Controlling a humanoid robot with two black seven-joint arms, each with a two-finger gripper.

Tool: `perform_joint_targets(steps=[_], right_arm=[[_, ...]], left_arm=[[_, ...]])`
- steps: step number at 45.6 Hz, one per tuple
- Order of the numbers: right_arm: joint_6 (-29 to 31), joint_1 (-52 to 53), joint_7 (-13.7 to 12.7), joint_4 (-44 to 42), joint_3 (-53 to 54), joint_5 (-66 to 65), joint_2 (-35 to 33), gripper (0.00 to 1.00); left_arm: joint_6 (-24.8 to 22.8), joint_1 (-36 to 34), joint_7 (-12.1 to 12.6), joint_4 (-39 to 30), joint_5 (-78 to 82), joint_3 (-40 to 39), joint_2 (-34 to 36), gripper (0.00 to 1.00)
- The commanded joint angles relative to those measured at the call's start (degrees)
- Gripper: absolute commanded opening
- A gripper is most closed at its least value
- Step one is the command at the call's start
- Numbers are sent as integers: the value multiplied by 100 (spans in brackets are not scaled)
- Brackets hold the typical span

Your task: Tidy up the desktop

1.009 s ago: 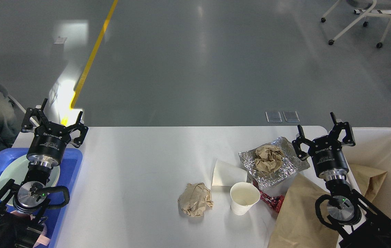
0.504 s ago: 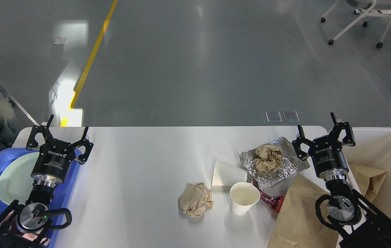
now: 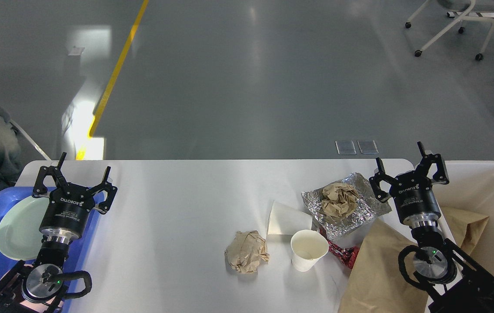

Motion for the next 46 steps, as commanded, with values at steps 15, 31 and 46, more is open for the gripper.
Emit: perform_joint_targets(steps=[15, 31, 46], right_arm=[[0, 5, 9, 0, 0, 0, 0, 100], [0, -3, 0, 9, 0, 0, 0, 100], [0, -3, 0, 9, 0, 0, 0, 100]], left_arm=[[-15, 52, 2, -24, 0, -135, 71, 97], [-68, 35, 46, -24, -52, -126, 97, 97], [-68, 35, 46, -24, -61, -126, 97, 97]])
